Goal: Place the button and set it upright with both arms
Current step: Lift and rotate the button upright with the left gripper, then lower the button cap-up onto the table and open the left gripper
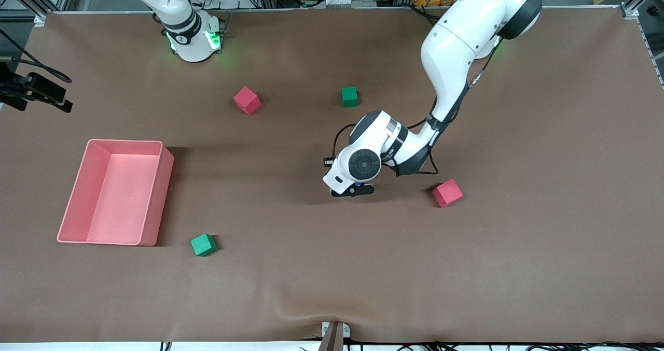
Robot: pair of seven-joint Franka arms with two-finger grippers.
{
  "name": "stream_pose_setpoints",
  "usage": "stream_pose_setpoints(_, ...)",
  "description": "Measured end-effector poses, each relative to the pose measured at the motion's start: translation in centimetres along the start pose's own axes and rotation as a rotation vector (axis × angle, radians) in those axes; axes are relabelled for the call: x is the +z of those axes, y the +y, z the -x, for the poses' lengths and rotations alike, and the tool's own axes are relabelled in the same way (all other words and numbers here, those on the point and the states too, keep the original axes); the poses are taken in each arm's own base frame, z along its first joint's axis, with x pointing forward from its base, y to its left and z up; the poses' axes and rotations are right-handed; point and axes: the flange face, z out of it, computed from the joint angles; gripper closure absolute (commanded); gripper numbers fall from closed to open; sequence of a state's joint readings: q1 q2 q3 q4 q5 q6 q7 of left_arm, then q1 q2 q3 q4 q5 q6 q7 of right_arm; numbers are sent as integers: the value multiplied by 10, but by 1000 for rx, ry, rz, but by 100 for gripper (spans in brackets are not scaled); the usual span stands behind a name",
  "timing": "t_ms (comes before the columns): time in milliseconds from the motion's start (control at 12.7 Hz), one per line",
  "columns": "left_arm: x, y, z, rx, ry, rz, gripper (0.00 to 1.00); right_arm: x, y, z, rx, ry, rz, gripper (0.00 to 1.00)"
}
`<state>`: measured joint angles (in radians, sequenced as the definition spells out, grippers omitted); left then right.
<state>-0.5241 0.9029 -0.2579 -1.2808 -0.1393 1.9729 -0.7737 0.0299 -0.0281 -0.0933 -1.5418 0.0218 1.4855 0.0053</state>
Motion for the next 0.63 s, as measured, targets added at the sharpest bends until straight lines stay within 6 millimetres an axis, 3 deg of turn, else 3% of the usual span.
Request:
stream_pose_setpoints(158,-11,6,5,-69,81,-38,100,-1,0,0,0,1,0,0)
stream_pose_setpoints(315,-14,26,17,-128,233,-57,100,-1,0,1,0,-1,1,0)
stream_pose_setpoints(631,6,80,72,-219,559,-84,100,-9,2,1,3,-22,9,0)
